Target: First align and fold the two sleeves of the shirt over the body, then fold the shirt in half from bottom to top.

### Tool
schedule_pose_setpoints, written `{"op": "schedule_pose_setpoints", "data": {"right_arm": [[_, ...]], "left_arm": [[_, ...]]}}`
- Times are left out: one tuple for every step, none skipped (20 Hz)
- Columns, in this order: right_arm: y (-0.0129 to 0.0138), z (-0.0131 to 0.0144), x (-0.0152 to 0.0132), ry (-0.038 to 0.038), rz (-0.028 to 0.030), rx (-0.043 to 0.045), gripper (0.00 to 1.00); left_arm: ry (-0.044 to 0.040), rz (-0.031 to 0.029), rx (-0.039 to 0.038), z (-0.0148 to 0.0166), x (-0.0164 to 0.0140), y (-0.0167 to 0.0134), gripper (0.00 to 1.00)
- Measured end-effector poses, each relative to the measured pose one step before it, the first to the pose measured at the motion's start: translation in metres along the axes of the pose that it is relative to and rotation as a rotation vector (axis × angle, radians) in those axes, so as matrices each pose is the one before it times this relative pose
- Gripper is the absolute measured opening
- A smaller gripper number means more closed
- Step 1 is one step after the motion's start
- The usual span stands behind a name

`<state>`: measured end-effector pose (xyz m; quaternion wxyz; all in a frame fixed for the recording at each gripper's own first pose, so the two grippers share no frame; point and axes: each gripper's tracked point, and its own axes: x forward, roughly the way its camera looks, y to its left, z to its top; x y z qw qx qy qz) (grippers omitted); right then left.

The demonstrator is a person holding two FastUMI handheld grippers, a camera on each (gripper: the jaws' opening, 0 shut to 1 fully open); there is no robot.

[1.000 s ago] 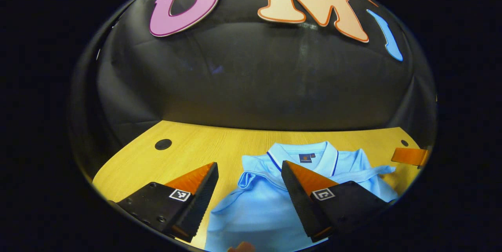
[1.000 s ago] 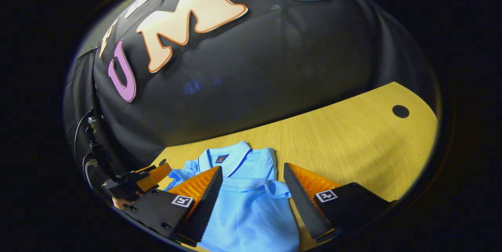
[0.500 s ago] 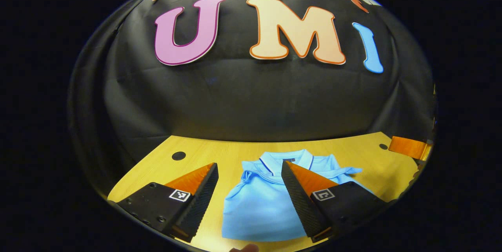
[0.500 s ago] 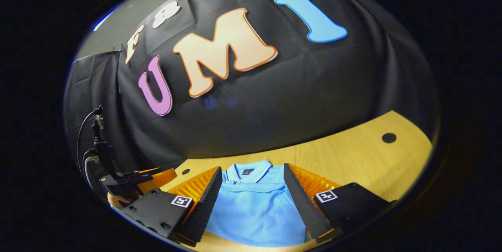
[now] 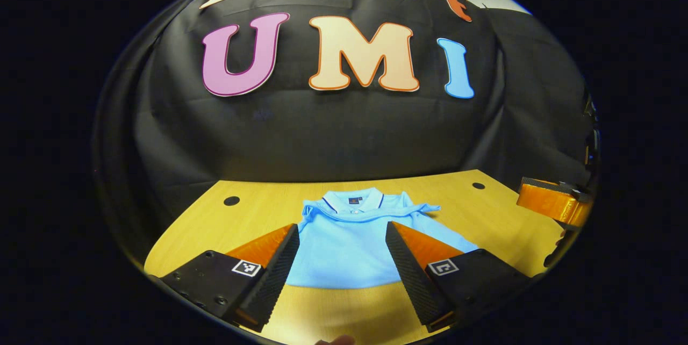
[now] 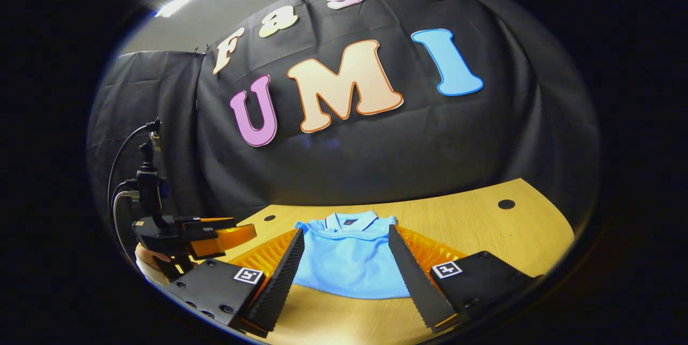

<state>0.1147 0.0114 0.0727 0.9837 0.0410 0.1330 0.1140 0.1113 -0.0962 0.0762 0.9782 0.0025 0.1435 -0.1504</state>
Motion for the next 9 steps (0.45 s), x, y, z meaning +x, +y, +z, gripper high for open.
{"op": "schedule_pose_setpoints", "data": {"right_arm": [[0.00393, -0.00383, -0.00930, -0.00100, 0.01021, 0.00789, 0.98], [0.00004, -0.00222, -0.00782, -0.00565, -0.00182, -0.00325, 0.98], [-0.00247, -0.00315, -0.00815, -0.00627, -0.01317, -0.01235, 0.97], [-0.00222, -0.00189, -0.00536, -0.00421, -0.01288, -0.00987, 0.98], [-0.00024, -0.00289, -0.00595, -0.00081, -0.00775, -0.00863, 0.98], [0.00190, -0.00526, -0.00581, 0.00580, -0.00297, 0.00099, 0.98], [0.00105, -0.00442, -0.00356, 0.00655, -0.00327, 0.00668, 0.98], [0.00010, -0.00451, -0.00333, 0.00663, 0.00199, 0.00205, 0.98], [0.00010, -0.00311, -0.00245, 0.00619, -0.00103, -0.00024, 0.98]], "left_arm": [[0.00009, -0.00361, -0.00842, -0.00384, -0.00757, -0.00280, 0.96], [-0.00582, -0.00086, -0.00374, -0.00164, -0.00791, -0.00225, 0.96], [-0.00713, 0.00348, 0.00111, -0.00241, -0.00677, -0.00074, 0.96], [-0.01024, 0.00370, 0.00289, -0.00083, -0.00736, -0.00020, 0.96], [-0.00791, 0.00508, -0.00700, -0.00257, -0.00702, 0.00004, 0.96], [0.00345, -0.00732, -0.02120, -0.00496, -0.00674, -0.00278, 0.96], [0.00367, -0.01589, -0.02584, -0.00637, -0.00692, -0.00483, 0.96], [0.01219, -0.01631, -0.02379, -0.00389, -0.00284, -0.00654, 0.96], [0.00192, -0.01009, -0.01228, -0.00310, -0.00670, -0.00220, 0.96]]}}
